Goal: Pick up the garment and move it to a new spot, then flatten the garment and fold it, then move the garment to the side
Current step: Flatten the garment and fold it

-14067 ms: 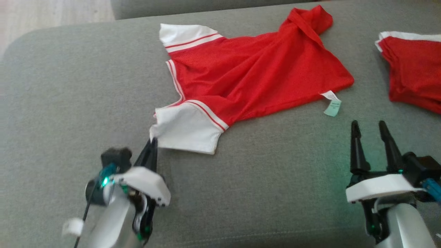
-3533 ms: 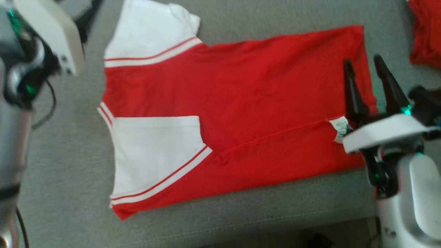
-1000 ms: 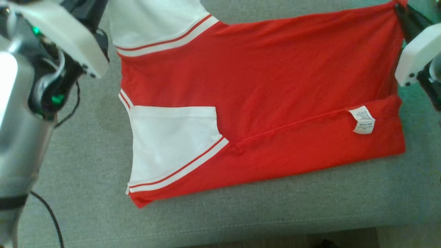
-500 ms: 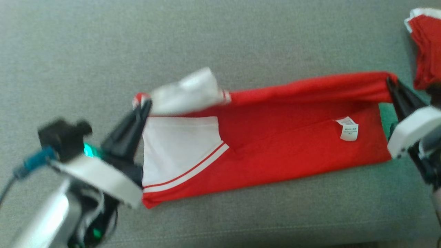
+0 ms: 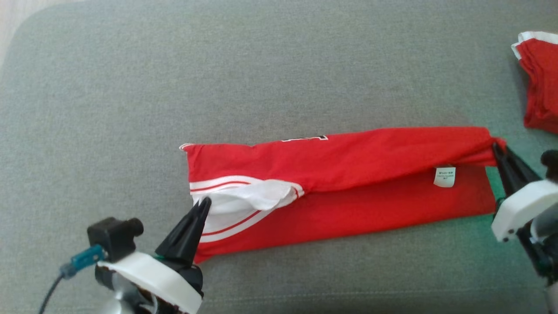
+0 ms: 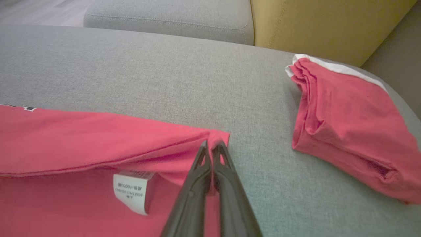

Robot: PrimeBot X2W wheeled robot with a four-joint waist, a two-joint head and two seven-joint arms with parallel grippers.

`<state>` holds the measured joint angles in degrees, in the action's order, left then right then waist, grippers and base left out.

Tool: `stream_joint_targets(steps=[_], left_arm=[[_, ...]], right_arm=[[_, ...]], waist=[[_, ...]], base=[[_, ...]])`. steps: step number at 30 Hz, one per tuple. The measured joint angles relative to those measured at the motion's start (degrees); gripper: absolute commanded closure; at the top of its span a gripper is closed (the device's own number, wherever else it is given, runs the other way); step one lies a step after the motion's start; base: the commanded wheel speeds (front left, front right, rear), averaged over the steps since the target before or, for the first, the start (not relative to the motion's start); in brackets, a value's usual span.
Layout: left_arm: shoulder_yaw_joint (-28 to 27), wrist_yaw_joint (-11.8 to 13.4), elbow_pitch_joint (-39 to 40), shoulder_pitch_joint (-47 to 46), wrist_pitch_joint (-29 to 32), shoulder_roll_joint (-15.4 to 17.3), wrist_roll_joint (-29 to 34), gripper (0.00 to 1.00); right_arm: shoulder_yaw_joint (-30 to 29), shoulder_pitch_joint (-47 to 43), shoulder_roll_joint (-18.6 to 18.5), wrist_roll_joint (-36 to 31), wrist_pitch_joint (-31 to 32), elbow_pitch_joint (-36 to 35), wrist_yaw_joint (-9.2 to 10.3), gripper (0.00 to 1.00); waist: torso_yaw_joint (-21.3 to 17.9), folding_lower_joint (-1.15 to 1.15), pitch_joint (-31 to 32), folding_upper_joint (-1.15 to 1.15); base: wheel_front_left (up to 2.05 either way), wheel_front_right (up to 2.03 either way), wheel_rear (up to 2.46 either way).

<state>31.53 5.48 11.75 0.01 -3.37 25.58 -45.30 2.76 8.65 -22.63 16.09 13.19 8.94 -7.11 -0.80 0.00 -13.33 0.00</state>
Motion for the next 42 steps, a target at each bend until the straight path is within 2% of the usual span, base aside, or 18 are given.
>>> stream_joint_targets(steps=[1,2,3,4,5,9,15,22,29,39,42], left_arm=[[0.07,0.00,-1.48,0.06,-0.65,-0.64,-0.33,0.51],[0.32,-0.03,-2.85,0.01,-0.88,-0.97,-0.27,0.09],[0.76,-0.24,-4.04,0.01,-1.33,-1.09,-0.14,0.00],[1.07,-0.47,-5.05,0.02,-1.76,-1.29,-0.14,0.00],[1.16,-0.51,-5.69,0.02,-2.16,-1.69,-0.14,0.00],[1.01,-0.41,-6.49,0.02,-4.53,-2.94,-0.05,0.00],[-0.33,1.45,-6.27,0.02,-7.42,-3.05,2.52,0.00],[-0.19,2.56,-6.75,-0.40,-8.65,-4.76,5.04,0.00],[1.51,2.68,-7.94,-2.38,-9.10,-6.12,7.25,0.00],[3.20,2.67,-9.23,-3.22,-9.39,-6.68,8.44,0.00],[3.21,2.70,-9.34,-3.93,-9.39,-6.68,8.53,0.00]], right_arm=[[-0.27,-0.47,0.52,-0.32,0.03,-0.07,0.00,0.77],[-0.62,-0.87,0.99,-0.56,0.02,-0.16,0.00,0.53],[-1.08,-1.27,1.46,-0.66,0.02,-0.32,0.00,0.14],[-1.67,-1.58,2.03,-0.71,0.01,-0.43,0.00,0.14],[-2.19,-1.98,2.42,-0.73,-0.03,-0.75,0.00,0.00],[-5.56,-4.52,4.17,-1.04,-0.54,-2.67,0.00,0.00],[-10.03,-8.61,7.49,-1.03,-0.56,-7.05,0.00,0.00],[-11.87,-8.07,9.40,-1.07,2.54,-9.01,0.00,0.00],[-9.72,-1.60,9.35,-2.12,10.31,-3.71,0.00,0.00],[-7.22,4.40,6.25,-2.12,19.08,5.03,0.00,0.00],[-6.75,6.10,5.50,-0.16,23.48,7.71,0.00,0.00]], waist=[[0.00,0.00,0.12,0.00],[-0.03,0.00,0.24,0.00],[-0.08,0.00,0.37,0.00],[-0.14,0.00,0.51,0.00],[-0.19,0.00,0.65,0.00],[-0.30,0.00,1.35,0.00],[-0.28,0.00,2.52,0.00],[-0.48,0.00,2.89,0.00],[-0.01,0.00,2.47,0.00],[1.84,0.01,1.41,0.00],[2.13,0.01,0.86,0.00]], base=[[0.00,0.00,0.00],[0.00,0.00,0.00],[0.00,0.00,0.00],[0.00,0.00,0.00],[0.00,0.00,0.00],[0.00,0.00,0.00],[0.00,0.00,0.00],[0.00,0.00,0.00],[0.00,0.00,0.00],[0.00,0.00,0.00],[0.00,0.00,0.00]])
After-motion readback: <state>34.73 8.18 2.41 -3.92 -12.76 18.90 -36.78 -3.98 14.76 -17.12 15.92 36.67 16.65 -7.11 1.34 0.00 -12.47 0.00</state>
